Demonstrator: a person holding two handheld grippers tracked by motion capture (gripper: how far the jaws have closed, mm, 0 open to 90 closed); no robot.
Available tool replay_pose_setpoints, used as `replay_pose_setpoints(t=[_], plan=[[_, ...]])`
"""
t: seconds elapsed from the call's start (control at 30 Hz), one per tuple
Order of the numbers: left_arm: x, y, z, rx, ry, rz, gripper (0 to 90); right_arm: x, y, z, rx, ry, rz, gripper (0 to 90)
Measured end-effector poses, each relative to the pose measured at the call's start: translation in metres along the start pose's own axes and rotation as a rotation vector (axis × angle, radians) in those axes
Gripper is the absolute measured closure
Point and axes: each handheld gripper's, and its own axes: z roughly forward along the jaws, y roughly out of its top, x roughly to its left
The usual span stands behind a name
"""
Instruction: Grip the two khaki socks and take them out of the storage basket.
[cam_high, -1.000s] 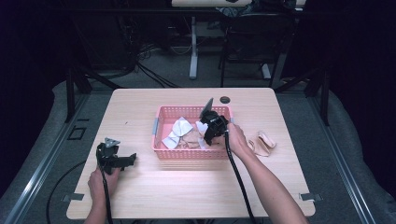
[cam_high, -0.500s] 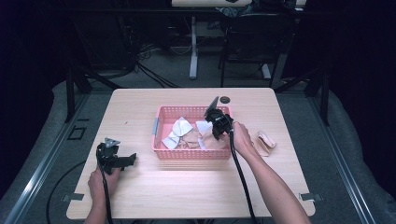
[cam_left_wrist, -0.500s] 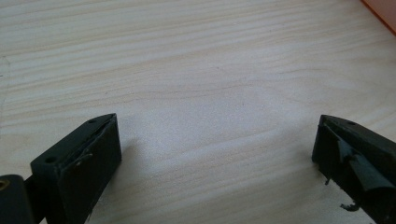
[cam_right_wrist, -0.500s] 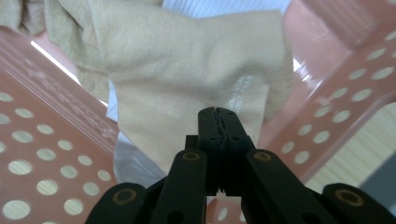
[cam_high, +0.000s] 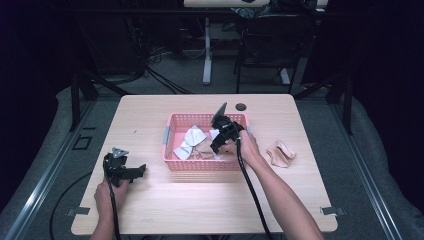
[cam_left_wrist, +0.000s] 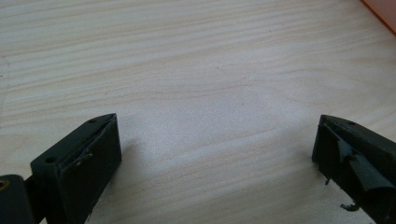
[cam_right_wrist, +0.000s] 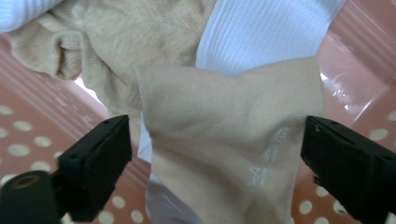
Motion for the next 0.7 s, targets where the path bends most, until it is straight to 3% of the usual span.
replay_pose_setpoints(t=[0.03, 0.07, 0.17, 0.53, 0.7], plan=[[0.0, 0.0, 0.0, 0.0, 0.0, 0.0, 1.2, 0.001, 0.001, 0.003, 0.003, -0.027, 0.002, 19.2], [0.0, 0.0, 0.0, 0.0, 0.0, 0.0, 1.2, 0.001, 0.001, 0.003, 0.003, -0.027, 0.002, 19.2], [0.0, 0.0, 0.0, 0.0, 0.0, 0.0, 1.2, -0.001, 0.001, 0.001, 0.006, -0.038, 0.009, 33.7], [0.0, 0.0, 0.0, 0.002, -0.001, 0.006, 1.1, -0.017, -0.01, -0.008, 0.014, -0.023, 0.017, 77.9], [0.0, 0.0, 0.0, 0.002, -0.001, 0.006, 1.1, -0.022, -0.013, -0.015, -0.007, -0.029, 0.017, 81.8]])
